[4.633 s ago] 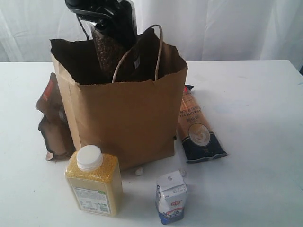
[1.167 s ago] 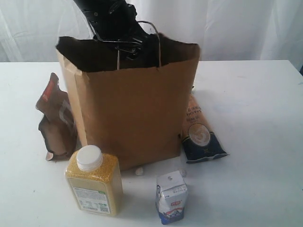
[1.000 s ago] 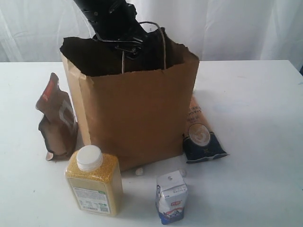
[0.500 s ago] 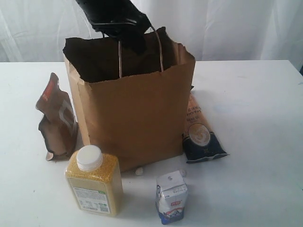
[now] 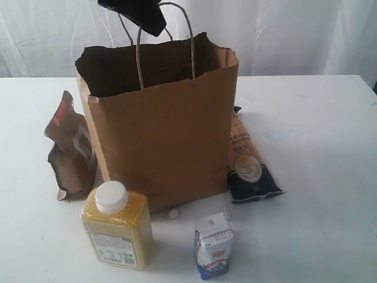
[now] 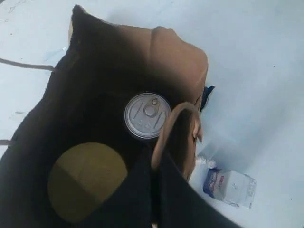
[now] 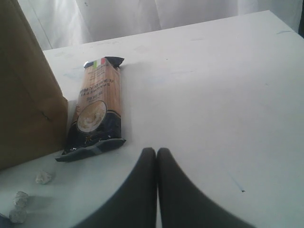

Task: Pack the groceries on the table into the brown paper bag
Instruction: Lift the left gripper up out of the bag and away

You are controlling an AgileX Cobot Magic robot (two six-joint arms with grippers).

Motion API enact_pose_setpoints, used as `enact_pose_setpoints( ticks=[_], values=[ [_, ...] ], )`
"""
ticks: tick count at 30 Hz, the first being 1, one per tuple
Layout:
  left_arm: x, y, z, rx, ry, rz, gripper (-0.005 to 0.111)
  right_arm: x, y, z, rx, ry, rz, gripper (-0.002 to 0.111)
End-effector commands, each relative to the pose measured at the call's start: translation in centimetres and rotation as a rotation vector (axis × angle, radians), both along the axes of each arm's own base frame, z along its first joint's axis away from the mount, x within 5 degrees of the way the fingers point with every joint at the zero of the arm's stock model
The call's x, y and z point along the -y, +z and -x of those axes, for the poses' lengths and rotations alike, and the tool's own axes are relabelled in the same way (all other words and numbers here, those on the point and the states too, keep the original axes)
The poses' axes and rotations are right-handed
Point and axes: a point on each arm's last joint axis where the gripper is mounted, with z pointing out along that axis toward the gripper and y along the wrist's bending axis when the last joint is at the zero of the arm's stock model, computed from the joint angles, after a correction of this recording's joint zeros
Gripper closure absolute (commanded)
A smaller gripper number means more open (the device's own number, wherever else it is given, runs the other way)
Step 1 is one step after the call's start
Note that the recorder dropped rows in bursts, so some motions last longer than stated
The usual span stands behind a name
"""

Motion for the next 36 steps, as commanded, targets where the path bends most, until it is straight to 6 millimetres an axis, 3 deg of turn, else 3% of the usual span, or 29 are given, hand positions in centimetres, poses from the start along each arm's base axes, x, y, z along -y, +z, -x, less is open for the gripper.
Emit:
enact_pose_setpoints(
  ticks=[1,13,24,28,33,36],
  values=[
    [-1.2,0.4,1.9,-0.05,-0.019,-0.048,0.107,0.1,0.1,0.0,0.018,-0.009,0.002,0.108],
    [-1.0,-3.3,1.7,-0.156,-0.046,-0.125,0.107,0.1,0.1,0.0,0.018,-0.009,0.002,0.108],
    [-0.6,-3.2,2.1,-0.162,-0.116,-0.087,0.106,0.1,0.1,0.0,0.018,-0.009,0.002,0.108],
    [-0.6,-3.2,2.1,-0.162,-0.119,-0.085,0.087,0.1,0.1,0.0,0.018,-0.009,0.002,0.108],
    [-0.6,-3.2,2.1,-0.163,-0.117,-0.085,0.046,0.1,0.1,0.0,0.018,-0.009,0.002,0.108],
    [-0.6,-3.2,2.1,-0.174,-0.1,-0.08,0.038,0.1,0.1,0.0,0.018,-0.009,0.002,0.108]
  ],
)
